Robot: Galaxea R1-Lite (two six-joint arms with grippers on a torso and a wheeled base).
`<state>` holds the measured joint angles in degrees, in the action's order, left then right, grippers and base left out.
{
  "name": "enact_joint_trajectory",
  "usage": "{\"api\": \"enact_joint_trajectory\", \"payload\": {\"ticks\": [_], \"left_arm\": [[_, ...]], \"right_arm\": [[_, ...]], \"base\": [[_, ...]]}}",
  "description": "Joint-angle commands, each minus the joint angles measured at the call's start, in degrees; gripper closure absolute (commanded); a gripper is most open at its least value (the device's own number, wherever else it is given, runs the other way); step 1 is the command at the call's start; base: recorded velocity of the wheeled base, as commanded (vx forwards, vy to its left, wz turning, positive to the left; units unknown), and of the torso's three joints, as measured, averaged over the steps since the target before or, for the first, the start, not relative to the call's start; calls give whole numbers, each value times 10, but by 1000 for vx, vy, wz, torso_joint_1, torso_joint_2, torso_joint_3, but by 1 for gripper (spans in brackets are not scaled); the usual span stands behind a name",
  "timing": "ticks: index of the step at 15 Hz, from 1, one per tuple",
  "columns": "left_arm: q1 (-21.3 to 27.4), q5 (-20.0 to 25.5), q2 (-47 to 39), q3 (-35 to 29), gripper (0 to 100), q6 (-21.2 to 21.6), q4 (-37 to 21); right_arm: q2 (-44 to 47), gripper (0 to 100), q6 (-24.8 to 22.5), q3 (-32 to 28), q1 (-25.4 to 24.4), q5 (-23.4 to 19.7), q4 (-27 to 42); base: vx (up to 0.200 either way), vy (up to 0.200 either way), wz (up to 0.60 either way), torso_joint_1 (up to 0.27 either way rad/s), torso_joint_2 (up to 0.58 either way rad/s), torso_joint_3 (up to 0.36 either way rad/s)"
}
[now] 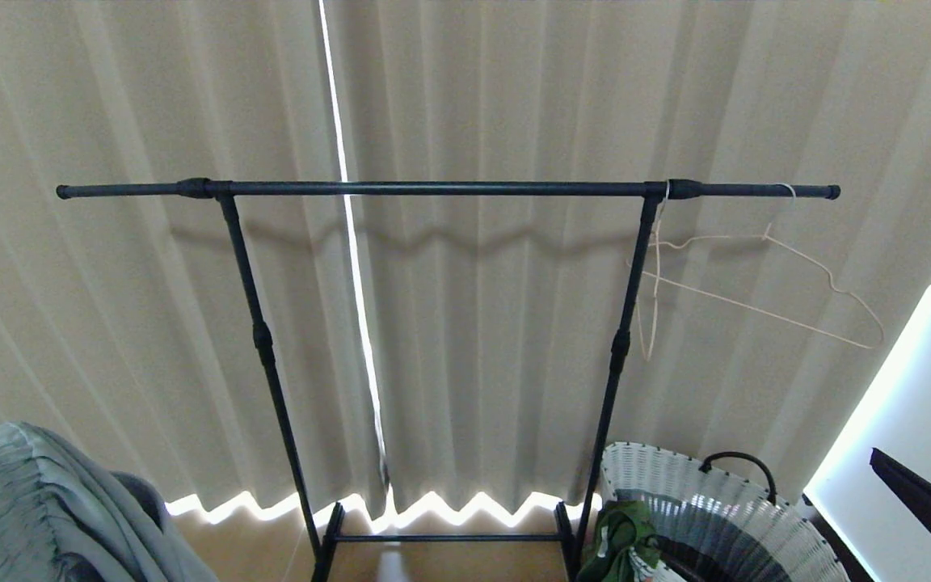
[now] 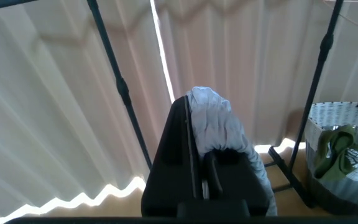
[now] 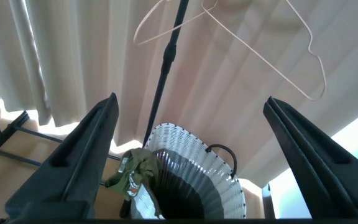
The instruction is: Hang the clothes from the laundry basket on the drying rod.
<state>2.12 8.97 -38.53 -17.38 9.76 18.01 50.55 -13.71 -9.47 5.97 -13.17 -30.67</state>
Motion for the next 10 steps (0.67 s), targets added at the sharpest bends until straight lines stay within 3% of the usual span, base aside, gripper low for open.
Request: {"api": "enact_joint_trajectory", "payload": {"ticks": [1, 6, 10], "left_arm": [[0, 1, 8, 9, 100, -3, 0], [2, 1, 14, 13, 100, 2, -1], [2, 1, 16, 16, 100, 2, -1]], "right_arm": [[3, 0, 0, 1, 0, 0, 0], [3, 0, -1, 2, 0, 0, 0], [3, 0, -1, 2, 2, 1, 1]], "base": [[0, 0, 0, 46, -95, -56], [0, 0, 0, 6, -12, -6], [0, -200, 0, 5, 1, 1]]}}
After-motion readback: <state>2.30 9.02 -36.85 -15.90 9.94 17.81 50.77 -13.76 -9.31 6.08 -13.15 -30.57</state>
